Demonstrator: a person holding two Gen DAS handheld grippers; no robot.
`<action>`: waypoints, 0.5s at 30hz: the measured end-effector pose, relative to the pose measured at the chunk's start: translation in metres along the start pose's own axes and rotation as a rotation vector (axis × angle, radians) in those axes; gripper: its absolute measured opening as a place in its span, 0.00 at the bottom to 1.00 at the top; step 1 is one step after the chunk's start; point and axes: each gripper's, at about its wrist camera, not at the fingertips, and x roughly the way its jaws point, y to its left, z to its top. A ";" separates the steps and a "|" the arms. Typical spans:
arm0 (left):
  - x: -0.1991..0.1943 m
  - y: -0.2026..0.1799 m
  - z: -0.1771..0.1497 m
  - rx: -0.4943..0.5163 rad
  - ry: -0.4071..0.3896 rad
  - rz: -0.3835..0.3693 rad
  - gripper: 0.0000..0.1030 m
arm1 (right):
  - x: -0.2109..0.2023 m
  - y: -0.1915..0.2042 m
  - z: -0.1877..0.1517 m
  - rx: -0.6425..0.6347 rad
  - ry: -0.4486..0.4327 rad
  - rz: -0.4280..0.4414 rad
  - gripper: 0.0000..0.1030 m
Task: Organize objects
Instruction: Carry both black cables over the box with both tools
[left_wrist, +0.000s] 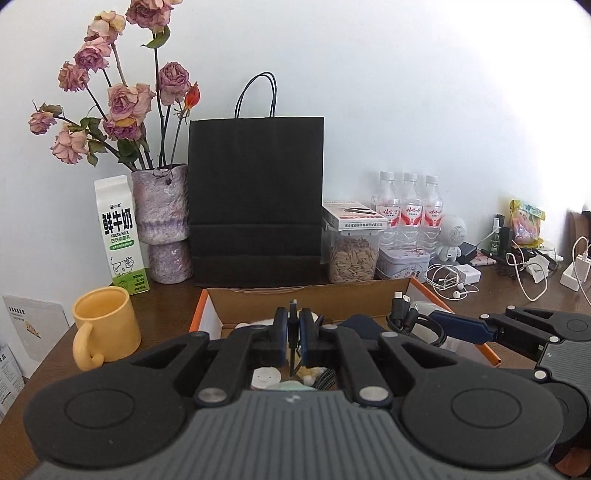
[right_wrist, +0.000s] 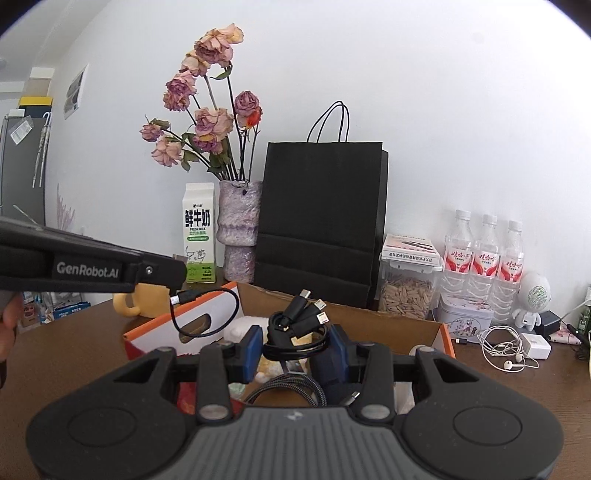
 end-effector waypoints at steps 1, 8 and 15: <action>0.008 0.000 0.001 -0.003 0.004 -0.001 0.07 | 0.005 -0.003 0.001 0.002 0.002 -0.001 0.37; 0.057 0.000 0.001 -0.015 0.025 -0.006 0.07 | 0.042 -0.030 -0.004 0.055 0.047 0.006 0.37; 0.089 0.004 -0.002 -0.025 0.053 -0.018 0.07 | 0.067 -0.044 -0.011 0.059 0.092 0.001 0.37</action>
